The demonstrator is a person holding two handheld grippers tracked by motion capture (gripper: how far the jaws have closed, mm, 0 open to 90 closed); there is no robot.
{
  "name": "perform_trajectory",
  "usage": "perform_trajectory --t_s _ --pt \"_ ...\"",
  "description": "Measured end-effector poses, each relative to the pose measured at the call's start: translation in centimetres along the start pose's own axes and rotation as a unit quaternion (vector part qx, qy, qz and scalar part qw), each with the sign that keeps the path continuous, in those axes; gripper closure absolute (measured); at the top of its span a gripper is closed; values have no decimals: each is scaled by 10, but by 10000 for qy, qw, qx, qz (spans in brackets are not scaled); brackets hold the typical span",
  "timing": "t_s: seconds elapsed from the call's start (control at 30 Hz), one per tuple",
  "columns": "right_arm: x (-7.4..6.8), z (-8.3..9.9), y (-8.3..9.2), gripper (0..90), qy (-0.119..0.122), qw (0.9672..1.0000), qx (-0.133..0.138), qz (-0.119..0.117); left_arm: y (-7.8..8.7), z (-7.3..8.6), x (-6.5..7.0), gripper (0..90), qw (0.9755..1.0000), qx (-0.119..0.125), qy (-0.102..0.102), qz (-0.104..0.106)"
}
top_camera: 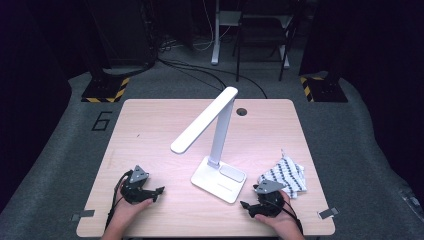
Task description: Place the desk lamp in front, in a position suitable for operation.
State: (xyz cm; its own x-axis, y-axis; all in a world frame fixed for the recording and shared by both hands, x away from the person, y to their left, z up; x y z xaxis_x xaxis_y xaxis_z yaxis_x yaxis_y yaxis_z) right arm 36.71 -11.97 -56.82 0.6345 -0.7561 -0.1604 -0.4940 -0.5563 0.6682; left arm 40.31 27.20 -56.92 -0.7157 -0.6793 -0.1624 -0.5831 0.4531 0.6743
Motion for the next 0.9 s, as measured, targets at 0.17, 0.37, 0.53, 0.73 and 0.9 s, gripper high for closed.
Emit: perform_trajectory --t_s 0.17,0.37,0.53,0.73,0.9 --pt "1 0 0 219 61 10000 -10 -24 0 0 1 143 10000 14 26 2" --pt "1 0 1 245 -24 10000 44 37 0 0 0 149 10000 -3 33 -32" --pt "0 1 2 245 -16 10000 62 57 -1 -1 0 162 9999 34 85 -112" --pt "-3 1 5 307 160 9999 45 45 3 -5 3 269 9999 -96 65 10" --pt "-6 -3 8 326 11 9997 222 -49 5 -9 8 287 9999 3 37 130"
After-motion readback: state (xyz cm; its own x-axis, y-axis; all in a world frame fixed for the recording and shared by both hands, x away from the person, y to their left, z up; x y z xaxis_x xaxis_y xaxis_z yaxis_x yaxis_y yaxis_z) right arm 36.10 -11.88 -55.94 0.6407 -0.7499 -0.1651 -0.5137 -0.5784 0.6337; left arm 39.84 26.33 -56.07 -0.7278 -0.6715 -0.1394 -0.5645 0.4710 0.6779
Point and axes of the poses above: each handheld gripper's, and its own axes: y roughly backward along the jaws, z roughly out of its underside, x roughly to its right, the point moved 6 cm from there along -y, roughly forward along the jaws, and after that the axes turned 12 degrees about -y, right-handed, at the moved point
